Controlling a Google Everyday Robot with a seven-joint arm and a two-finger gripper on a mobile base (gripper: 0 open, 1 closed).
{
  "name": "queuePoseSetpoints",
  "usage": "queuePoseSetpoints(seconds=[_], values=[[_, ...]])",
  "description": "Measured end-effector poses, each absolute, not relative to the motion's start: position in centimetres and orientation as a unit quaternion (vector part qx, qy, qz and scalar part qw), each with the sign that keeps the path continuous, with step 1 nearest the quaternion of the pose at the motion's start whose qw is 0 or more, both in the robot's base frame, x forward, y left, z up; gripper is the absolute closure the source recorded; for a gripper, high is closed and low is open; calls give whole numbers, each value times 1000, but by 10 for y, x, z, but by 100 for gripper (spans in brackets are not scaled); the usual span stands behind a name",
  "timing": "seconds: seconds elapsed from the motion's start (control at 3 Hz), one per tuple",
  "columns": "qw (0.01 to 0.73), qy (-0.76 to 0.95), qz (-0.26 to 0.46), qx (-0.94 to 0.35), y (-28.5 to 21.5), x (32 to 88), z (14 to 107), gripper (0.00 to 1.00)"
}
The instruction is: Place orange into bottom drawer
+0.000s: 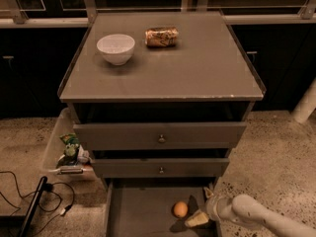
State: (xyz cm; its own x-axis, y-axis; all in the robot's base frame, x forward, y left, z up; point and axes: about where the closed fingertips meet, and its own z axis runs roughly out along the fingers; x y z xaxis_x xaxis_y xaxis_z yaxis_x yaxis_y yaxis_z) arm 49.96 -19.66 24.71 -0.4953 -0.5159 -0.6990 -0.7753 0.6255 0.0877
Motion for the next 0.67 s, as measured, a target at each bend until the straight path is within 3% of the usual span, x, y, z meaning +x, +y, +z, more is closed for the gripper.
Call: queuePoseSetpoints(seconds=[0.67], values=[[383, 824, 167, -382, -245, 453, 343, 0]])
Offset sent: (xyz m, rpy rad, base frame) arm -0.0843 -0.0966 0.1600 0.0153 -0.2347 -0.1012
